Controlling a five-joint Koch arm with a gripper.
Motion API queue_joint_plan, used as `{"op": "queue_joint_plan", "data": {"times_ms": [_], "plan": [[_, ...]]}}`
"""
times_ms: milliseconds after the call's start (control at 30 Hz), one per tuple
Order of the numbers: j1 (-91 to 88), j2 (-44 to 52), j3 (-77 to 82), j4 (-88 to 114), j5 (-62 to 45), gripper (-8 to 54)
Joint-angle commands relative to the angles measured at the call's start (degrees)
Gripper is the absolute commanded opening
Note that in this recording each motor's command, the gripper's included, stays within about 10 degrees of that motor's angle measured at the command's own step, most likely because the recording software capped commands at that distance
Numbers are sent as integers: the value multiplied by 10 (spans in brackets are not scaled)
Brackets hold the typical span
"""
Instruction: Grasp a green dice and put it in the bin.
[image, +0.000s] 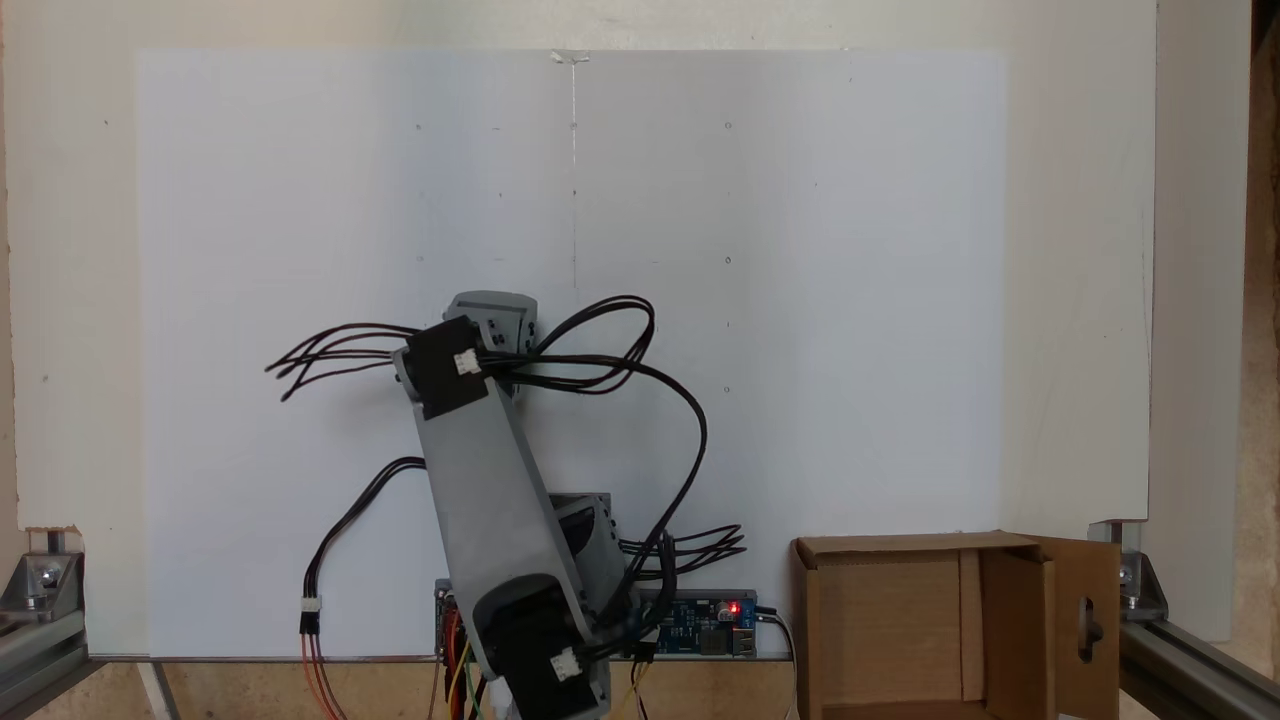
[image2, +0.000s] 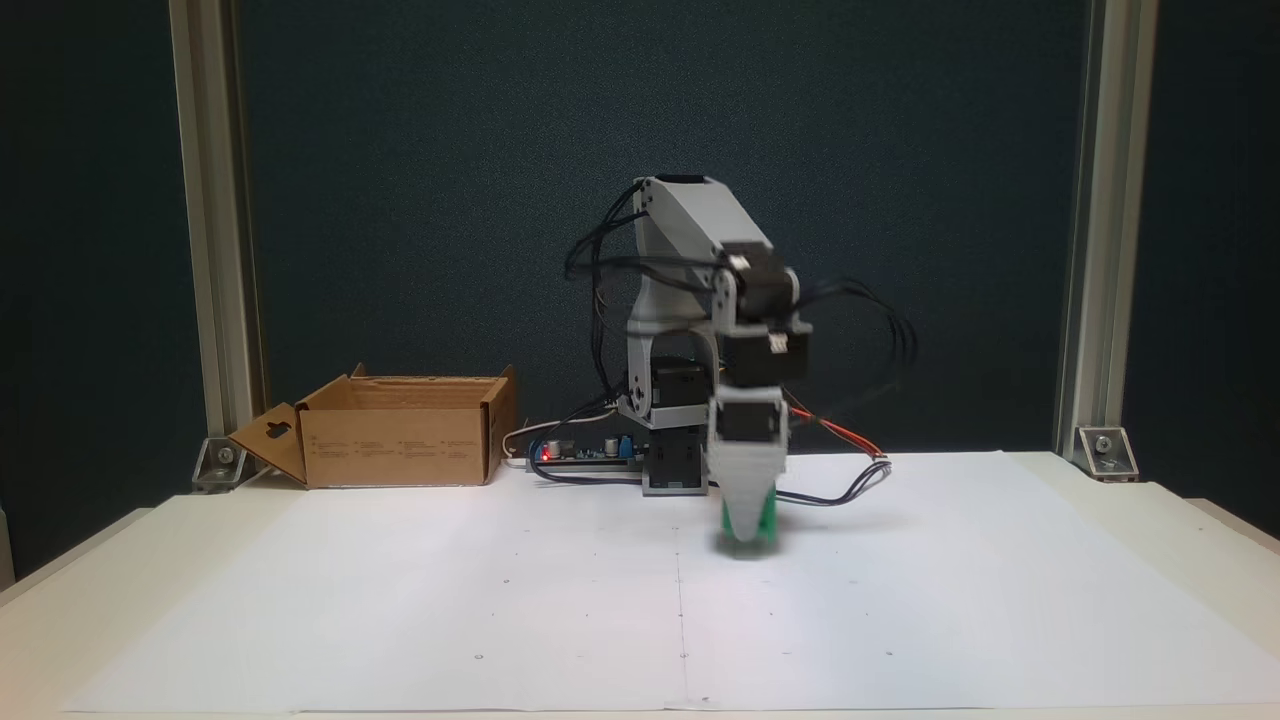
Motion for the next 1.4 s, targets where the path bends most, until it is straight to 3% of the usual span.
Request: {"op": "queue_joint_plan", "data": {"times_ms": [0,567,933,1367], "plan": [[22,28,-63,58,33,121],[137,99,-372,337,-30,121],[481,134,-382,336,-261,121],[859,139,-382,321,-443,121]]}}
